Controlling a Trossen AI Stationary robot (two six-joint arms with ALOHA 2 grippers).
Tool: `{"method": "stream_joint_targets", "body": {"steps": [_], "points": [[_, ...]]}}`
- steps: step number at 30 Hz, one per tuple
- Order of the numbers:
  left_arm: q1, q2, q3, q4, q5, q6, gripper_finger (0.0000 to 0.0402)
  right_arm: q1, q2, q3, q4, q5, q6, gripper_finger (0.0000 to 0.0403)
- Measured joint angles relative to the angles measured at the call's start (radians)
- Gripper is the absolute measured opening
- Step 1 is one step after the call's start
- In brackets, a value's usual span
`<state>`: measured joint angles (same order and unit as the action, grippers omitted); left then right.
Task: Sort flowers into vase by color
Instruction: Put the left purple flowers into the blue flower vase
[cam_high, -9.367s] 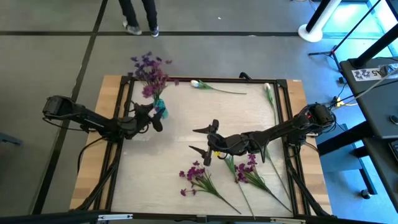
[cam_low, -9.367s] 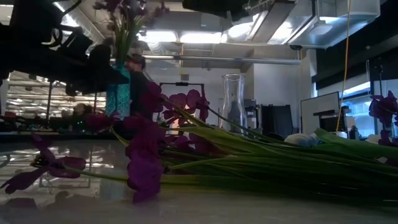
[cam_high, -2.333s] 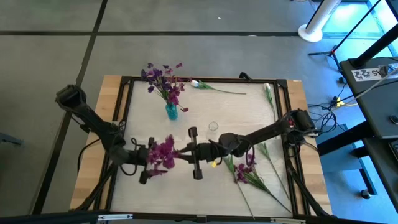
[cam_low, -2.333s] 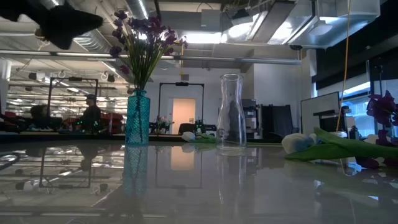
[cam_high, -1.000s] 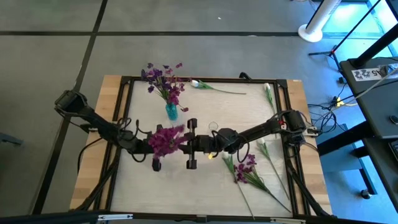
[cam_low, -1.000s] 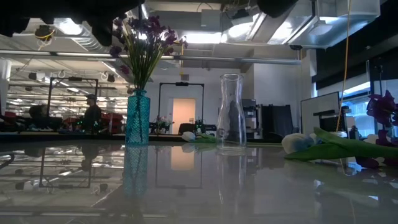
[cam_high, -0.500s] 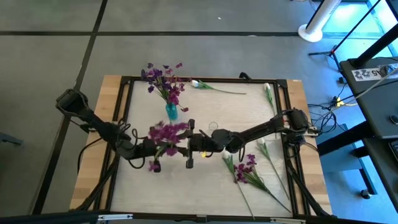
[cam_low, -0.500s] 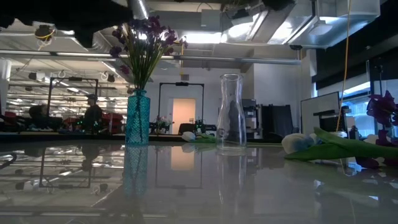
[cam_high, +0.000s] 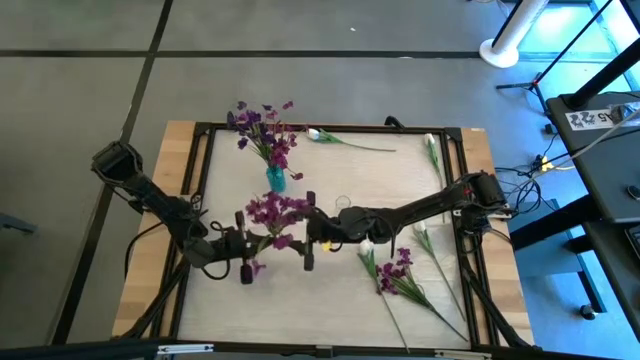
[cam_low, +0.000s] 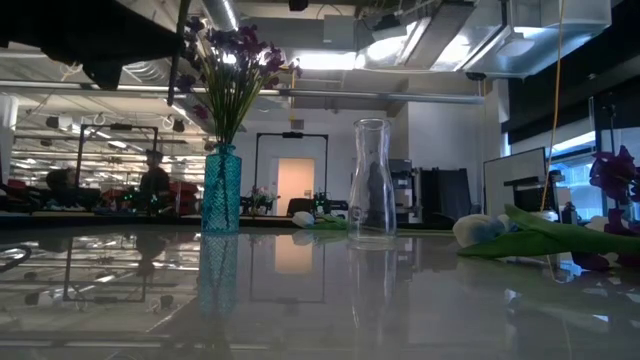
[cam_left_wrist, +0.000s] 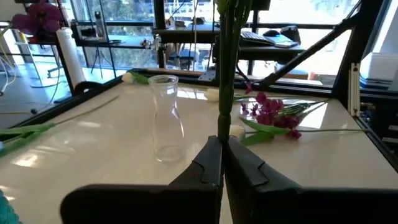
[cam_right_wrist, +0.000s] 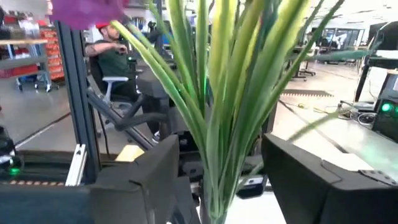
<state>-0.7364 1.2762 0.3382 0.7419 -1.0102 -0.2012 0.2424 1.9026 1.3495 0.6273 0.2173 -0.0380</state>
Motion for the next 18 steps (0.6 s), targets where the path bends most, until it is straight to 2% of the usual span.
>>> {"method": "stream_joint_targets", "body": {"steps": [5,13,18], "points": [[0.002,0.0,0.0,-0.001,0.003,0.0,0.0,0.0,0.0,0.0,-0.014,0.0,0.016,0.0167],[0.003,0.0,0.0,-0.009,0.048,0.046,0.001,0.0,0.0,0.0,-0.027,-0.016,0.015,0.0017],[-0.026,-0.024,0.0,-0.011,0.05,0.055,0.0064,0.0,-0.001,0.0,-0.024,-0.013,0.015,0.0019]]}}
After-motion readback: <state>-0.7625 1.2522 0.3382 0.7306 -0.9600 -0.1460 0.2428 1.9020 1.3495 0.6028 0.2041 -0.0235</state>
